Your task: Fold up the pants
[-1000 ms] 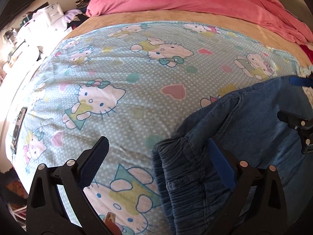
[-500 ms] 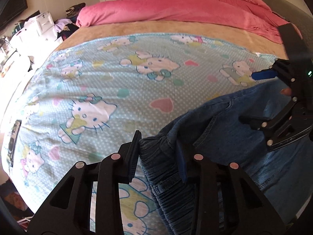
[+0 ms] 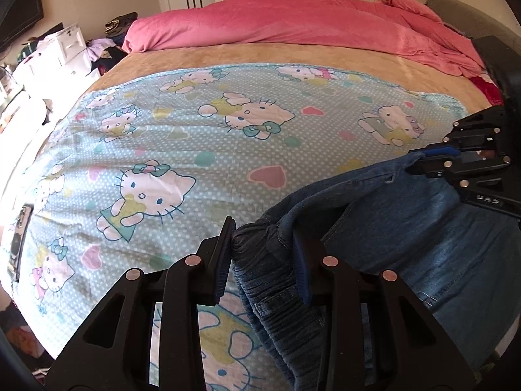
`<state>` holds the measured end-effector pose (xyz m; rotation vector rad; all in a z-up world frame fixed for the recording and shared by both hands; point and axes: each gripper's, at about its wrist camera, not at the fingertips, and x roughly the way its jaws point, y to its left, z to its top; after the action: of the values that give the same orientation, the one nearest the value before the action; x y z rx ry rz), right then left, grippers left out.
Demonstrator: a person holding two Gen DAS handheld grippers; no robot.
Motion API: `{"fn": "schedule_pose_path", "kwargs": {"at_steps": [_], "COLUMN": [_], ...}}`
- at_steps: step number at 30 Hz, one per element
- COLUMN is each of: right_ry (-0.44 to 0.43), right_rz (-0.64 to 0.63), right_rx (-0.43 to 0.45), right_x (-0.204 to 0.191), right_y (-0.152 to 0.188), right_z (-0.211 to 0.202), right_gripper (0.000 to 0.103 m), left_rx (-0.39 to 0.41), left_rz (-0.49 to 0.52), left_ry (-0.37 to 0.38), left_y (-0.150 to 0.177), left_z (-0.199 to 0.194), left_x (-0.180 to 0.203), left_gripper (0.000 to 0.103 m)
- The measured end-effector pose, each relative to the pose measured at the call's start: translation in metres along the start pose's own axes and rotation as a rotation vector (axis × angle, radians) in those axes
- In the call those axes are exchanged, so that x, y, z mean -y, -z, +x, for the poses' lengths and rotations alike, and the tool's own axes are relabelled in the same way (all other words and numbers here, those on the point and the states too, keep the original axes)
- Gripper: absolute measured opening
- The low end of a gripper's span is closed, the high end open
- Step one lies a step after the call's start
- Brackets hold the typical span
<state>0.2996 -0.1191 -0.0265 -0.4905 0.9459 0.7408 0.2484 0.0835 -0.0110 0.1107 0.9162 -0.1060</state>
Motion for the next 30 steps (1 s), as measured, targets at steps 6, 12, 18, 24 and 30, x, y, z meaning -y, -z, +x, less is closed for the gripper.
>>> {"fn": "schedule_pose_path", "kwargs": {"at_steps": [6, 12, 18, 24, 30], "right_ry": [-0.026, -0.034, -0.067, -0.127, -0.183], "right_rz": [0.038, 0.051, 0.030, 0.003, -0.035], "right_rx": [0.110, 0.161, 0.154, 0.078, -0.011], "right_x": [-0.021, -0.055, -0.104, -0.152, -0.197], "right_y": [0.025, 0.059, 0.098, 0.130, 0.155], "right_z": [-0.059, -0.104, -0.131, -0.132, -0.115], "right_gripper": [0.006, 0.006, 0.006, 0.006, 0.006], "left_rx": [0.042, 0.080, 0.090, 0.058, 0.017], "left_rz": [0.018, 0.057, 0.069, 0.044, 0.022], "left_ry": [0.033, 0.074, 0.119, 0.132, 0.149], "left_y": [0.007, 0.031, 0.074, 0.120, 0.142], "left_z": [-0.030, -0.065, -0.089, -0.094, -0.101], "left_x": [0.010, 0.022, 0.029, 0.034, 0.032], "left_gripper": [0.025, 0.025, 0.025, 0.025, 0.025]}}
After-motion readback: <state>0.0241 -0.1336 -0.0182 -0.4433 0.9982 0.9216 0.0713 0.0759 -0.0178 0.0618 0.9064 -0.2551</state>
